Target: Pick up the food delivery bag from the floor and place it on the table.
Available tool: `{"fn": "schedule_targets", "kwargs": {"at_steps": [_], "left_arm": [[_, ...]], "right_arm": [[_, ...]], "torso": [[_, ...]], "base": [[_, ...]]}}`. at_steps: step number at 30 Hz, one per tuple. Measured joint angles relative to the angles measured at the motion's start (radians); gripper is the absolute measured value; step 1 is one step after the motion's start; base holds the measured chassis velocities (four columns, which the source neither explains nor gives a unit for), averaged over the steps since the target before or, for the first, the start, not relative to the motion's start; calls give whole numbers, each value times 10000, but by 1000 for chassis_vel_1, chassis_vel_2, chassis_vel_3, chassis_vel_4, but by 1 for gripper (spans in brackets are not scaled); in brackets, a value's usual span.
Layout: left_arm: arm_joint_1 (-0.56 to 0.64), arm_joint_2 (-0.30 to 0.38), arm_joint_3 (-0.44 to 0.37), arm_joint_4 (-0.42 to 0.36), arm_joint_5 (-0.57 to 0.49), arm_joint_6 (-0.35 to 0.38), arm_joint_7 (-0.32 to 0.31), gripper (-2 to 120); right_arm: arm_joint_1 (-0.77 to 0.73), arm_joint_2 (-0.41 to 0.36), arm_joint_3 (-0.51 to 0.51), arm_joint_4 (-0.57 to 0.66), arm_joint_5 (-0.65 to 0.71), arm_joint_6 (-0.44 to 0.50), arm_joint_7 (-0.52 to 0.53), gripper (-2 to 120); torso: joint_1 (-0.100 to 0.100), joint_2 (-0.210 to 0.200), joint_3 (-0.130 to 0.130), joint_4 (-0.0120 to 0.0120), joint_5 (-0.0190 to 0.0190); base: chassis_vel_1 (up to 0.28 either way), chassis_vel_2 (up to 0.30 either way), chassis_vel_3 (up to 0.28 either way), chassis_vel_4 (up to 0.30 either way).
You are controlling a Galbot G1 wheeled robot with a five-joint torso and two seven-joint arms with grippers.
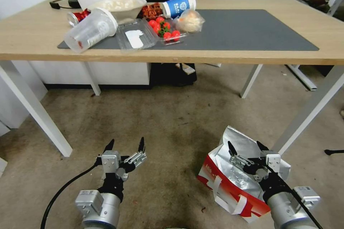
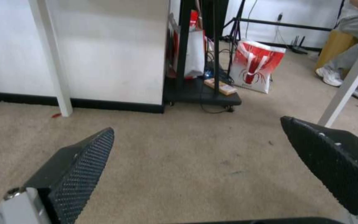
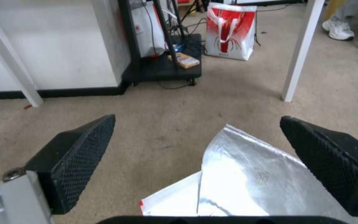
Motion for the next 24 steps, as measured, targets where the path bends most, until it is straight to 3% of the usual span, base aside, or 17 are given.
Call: {"fn": "schedule_targets", "kwargs": {"at_steps": [16, 24], "left_arm": [[14, 97, -8, 6, -14, -106, 1, 100], [0, 106, -25, 46, -21, -116, 5, 100]], "right_arm": [[35, 34, -1, 0, 15, -16, 20, 100], [41, 49, -5, -21, -10, -23, 22, 100]], "torso": [[-48, -660, -613, 0, -1], [-84, -876, -687, 0, 0]], "base": [[0, 0, 0, 0], [0, 0, 0, 0]]}}
